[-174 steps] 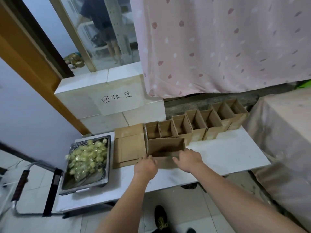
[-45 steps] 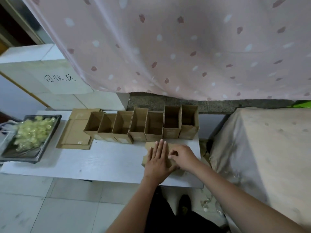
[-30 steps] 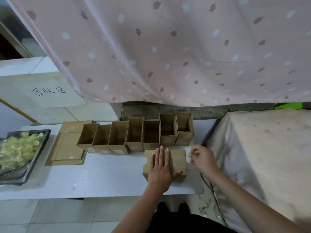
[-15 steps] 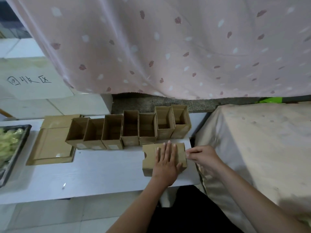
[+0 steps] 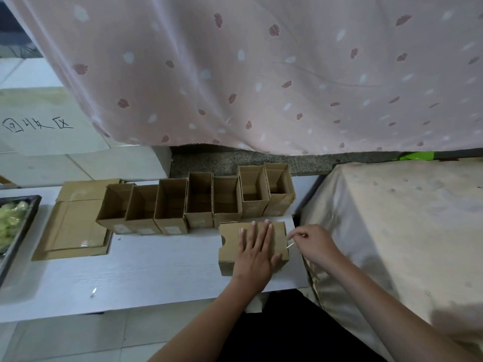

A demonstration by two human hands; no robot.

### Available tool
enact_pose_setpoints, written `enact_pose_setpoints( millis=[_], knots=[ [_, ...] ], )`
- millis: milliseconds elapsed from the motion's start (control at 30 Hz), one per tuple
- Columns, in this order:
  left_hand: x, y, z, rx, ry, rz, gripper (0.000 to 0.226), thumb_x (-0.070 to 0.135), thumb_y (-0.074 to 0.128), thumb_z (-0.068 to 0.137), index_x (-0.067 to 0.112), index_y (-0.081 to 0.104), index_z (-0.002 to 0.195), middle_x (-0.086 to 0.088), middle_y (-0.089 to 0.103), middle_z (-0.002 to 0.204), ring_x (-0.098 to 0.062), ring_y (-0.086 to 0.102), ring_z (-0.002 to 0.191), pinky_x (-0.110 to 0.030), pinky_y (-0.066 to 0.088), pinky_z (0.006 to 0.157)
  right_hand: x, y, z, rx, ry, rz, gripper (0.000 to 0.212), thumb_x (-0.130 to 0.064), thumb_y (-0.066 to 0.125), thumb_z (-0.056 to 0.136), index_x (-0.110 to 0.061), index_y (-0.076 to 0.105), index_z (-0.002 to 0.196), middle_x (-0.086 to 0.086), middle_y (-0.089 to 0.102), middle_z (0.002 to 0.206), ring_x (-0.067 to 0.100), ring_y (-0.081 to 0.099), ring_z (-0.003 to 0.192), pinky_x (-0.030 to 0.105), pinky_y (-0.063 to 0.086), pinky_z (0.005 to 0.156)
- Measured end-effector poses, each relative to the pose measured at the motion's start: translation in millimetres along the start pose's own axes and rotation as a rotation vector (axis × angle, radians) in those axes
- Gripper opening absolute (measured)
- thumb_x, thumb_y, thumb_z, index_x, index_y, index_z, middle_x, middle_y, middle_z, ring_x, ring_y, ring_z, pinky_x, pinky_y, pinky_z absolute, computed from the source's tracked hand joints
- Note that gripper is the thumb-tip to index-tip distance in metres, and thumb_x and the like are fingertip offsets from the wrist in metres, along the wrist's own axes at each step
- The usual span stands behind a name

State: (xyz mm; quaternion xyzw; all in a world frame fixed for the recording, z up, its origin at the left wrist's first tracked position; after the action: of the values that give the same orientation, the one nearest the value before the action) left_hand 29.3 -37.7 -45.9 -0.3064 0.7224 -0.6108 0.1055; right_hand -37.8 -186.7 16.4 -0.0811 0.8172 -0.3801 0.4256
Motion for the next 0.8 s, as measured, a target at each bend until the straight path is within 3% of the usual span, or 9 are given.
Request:
enact_pose_setpoints(
  millis=[67, 200, 333, 400, 533, 800],
  knots=[
    [0, 1, 0, -0.008, 0.008, 0.013, 0.072, 0.055, 0.010, 0.104, 0.016, -0.023, 0.156, 0.000, -0.032, 0.161, -0.030, -0.030, 0.148, -0.053, -0.020, 0.120, 3, 1, 0, -0.012, 0.026, -0.001, 0.034, -0.019, 0.058, 0.092, -0.036, 0.073, 0.067, -0.018, 0.066, 0.080, 0.008, 0.065, 0.080, 0.024, 0.052, 0.074],
    [0, 3, 1, -0.032, 0.000, 0.027, 0.077, 0.061, 0.009, 0.102, 0.015, -0.022, 0.156, -0.001, -0.031, 0.162, -0.031, -0.031, 0.148, -0.055, -0.016, 0.120, 4, -6, -2, -0.084, -0.034, -0.005, 0.021, -0.016, 0.074, 0.084, -0.034, 0.075, 0.073, -0.012, 0.069, 0.091, 0.005, 0.066, 0.088, 0.031, 0.055, 0.089],
    [-3, 3, 5, -0.032, -0.004, 0.030, 0.079, 0.063, 0.010, 0.102, 0.016, -0.023, 0.156, 0.001, -0.032, 0.161, -0.030, -0.032, 0.147, -0.055, -0.016, 0.120, 12, -18, 1, -0.092, -0.008, -0.002, 0.013, -0.012, 0.077, 0.084, -0.024, 0.078, 0.078, -0.007, 0.073, 0.084, 0.008, 0.070, 0.079, 0.030, 0.058, 0.081],
    [-4, 3, 7, -0.030, -0.005, 0.010, 0.080, 0.065, 0.009, 0.101, 0.017, -0.023, 0.156, 0.003, -0.032, 0.161, -0.028, -0.033, 0.147, -0.054, -0.015, 0.120, 15, -25, 5, -0.086, -0.020, -0.054, 0.017, -0.016, 0.074, 0.087, -0.029, 0.077, 0.076, -0.011, 0.072, 0.080, 0.004, 0.067, 0.075, 0.019, 0.051, 0.070],
    [-6, 6, 9, -0.026, -0.014, 0.007, 0.081, 0.067, 0.009, 0.100, 0.018, -0.022, 0.156, 0.004, -0.032, 0.161, -0.026, -0.035, 0.146, -0.054, -0.016, 0.120, 18, -33, 8, -0.058, -0.043, -0.128, 0.017, -0.010, 0.072, 0.084, -0.024, 0.079, 0.077, -0.008, 0.066, 0.093, 0.006, 0.061, 0.088, 0.017, 0.043, 0.075],
    [-6, 5, 9, -0.020, -0.013, -0.010, 0.087, 0.071, 0.011, 0.096, 0.018, -0.022, 0.156, 0.003, -0.031, 0.162, -0.026, -0.036, 0.146, -0.053, -0.020, 0.118, 26, -19, 7, -0.087, 0.045, -0.156, 0.010, -0.010, 0.071, 0.083, -0.017, 0.077, 0.086, -0.005, 0.072, 0.089, 0.004, 0.065, 0.083, 0.014, 0.047, 0.073]
  ],
)
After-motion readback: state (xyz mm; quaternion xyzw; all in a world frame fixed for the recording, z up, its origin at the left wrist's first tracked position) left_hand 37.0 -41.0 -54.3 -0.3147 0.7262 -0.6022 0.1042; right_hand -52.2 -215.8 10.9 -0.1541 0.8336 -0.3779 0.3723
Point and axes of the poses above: each hand's wrist, its own z-axis towards the middle knuckle, its own y-axis out of the palm, x = y × z, the point moved 4 cm from there along z, towards the middle knuckle
